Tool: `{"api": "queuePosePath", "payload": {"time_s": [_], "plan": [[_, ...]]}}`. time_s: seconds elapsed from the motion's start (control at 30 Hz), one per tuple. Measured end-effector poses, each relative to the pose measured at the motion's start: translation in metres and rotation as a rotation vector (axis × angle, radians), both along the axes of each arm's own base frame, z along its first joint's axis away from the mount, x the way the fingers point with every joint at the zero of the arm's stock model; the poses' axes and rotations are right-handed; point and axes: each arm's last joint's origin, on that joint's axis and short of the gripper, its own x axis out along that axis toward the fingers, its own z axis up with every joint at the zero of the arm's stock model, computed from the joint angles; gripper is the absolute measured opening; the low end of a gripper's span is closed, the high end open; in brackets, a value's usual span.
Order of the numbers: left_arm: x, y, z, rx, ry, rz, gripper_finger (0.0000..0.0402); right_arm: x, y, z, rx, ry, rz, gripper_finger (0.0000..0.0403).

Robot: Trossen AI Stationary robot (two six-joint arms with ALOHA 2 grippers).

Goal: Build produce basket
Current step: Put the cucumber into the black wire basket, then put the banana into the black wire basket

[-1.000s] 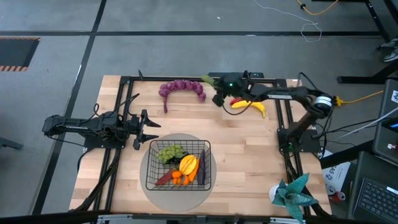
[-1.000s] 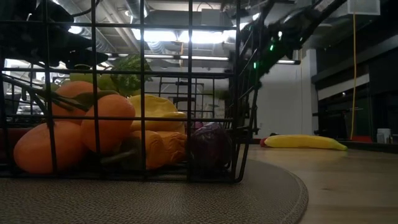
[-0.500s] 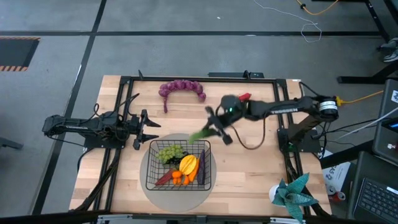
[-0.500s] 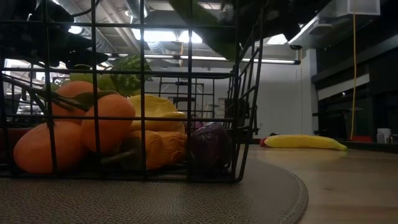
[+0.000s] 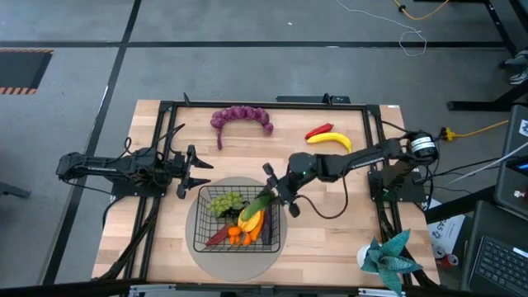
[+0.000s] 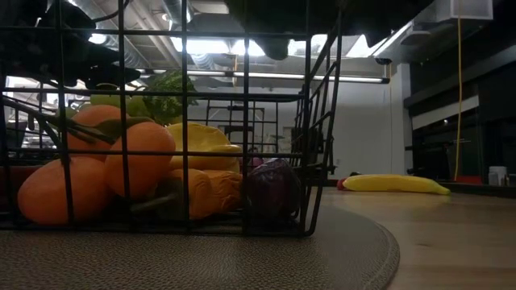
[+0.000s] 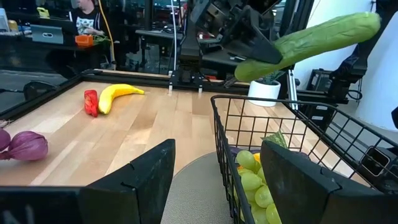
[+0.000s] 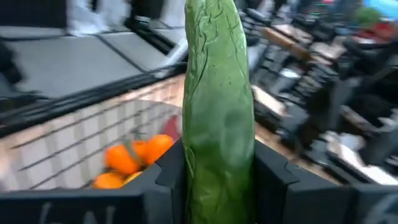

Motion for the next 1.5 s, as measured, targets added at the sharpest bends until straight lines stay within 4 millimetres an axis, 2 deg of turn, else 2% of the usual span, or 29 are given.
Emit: {"api": "queuePosePath", "payload": {"time_s": [0.07, 0.17, 0.4, 0.5, 0.6, 0.73, 0.93, 1.03, 1.13, 1.33, 1.5], "plan": [[0.000, 0.000, 0.000, 0.000, 0.000, 0.000, 0.0231, 0.001, 0.004, 0.000, -0.022, -0.015, -0.060, 0.0134], [0.000, 0.000, 0.000, 0.000, 0.000, 0.000, 0.0231, 0.001, 0.008, 0.001, -0.038, -0.032, -0.112, 0.0176], [0.000, 0.000, 0.000, 0.000, 0.000, 0.000, 0.0231, 0.000, 0.017, 0.002, -0.024, -0.037, -0.061, 0.0250], [0.000, 0.000, 0.000, 0.000, 0.000, 0.000, 0.0231, 0.000, 0.017, 0.002, -0.039, -0.046, -0.115, 0.0272], [0.000, 0.000, 0.000, 0.000, 0.000, 0.000, 0.0231, 0.000, 0.010, 0.006, -0.093, -0.054, -0.325, 0.0285], [0.000, 0.000, 0.000, 0.000, 0.000, 0.000, 0.0231, -0.010, -0.004, 0.027, -0.207, -0.110, -0.768, 0.0284], [0.000, 0.000, 0.000, 0.000, 0.000, -0.001, 0.0231, -0.047, -0.027, 0.065, -0.499, -0.090, -1.428, 0.0272], [0.000, 0.000, 0.000, 0.000, 0.000, -0.001, 0.0231, -0.069, -0.038, 0.082, -0.586, -0.038, -1.675, 0.0269], [0.000, 0.000, 0.000, 0.000, 0.000, -0.001, 0.0231, -0.090, -0.048, 0.097, -0.561, -0.039, -1.835, 0.0268], [0.000, 0.000, 0.000, 0.000, 0.000, -0.001, 0.0231, -0.124, -0.067, 0.122, -0.303, -0.178, -2.008, 0.0267], [0.000, 0.000, 0.000, 0.000, 0.000, -0.001, 0.0231, -0.143, -0.084, 0.122, -0.192, -0.230, -2.061, 0.0267]]}}
